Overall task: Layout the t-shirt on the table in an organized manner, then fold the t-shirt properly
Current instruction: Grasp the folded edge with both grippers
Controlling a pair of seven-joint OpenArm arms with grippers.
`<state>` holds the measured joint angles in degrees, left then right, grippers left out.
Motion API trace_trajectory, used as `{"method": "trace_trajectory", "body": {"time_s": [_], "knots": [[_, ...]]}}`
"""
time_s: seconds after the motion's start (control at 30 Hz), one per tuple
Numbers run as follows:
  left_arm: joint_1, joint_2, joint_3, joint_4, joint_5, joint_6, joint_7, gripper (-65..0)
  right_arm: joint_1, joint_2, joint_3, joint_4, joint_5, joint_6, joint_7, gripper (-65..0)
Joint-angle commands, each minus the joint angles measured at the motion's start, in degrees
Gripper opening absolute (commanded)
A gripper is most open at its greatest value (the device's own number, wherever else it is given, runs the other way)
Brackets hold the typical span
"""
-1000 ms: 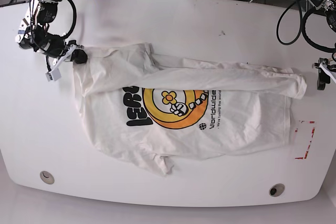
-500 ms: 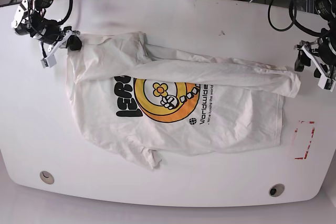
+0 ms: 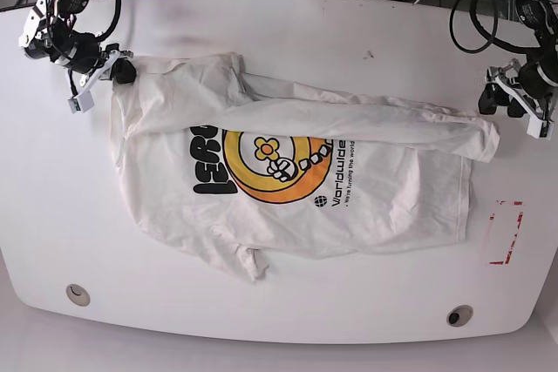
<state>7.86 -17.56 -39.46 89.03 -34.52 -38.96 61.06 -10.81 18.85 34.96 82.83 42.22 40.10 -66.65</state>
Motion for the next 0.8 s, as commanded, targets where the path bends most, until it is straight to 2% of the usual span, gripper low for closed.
{"method": "trace_trajectory", "body": {"time_s": [0.0, 0.27, 0.5, 0.77], "knots": [[-1.4, -2.5, 1.8, -2.7, -0.7, -0.4, -1.7, -25.4, 0.2, 0.6, 0.3, 0.6, -1.3, -0.1, -1.0, -65.0], [-4.5, -3.2, 7.6, -8.3, -0.7, -0.1, -5.5, -25.4, 0.2, 0.6, 0.2, 0.6, -1.3, -0.1, -1.0, -65.0], [-7.5, -3.3, 8.1, -12.8, -0.4, -0.1, -5.9, -25.4, 0.2, 0.7, 0.2, 0.6, -1.3, -0.1, -1.0, -65.0], [-10.4, -3.2, 11.6, -17.3, 5.1, -0.4, -8.4, -25.4, 0.2, 0.6, 0.2, 0.6, -1.3, -0.1, -1.0, -65.0]]}}
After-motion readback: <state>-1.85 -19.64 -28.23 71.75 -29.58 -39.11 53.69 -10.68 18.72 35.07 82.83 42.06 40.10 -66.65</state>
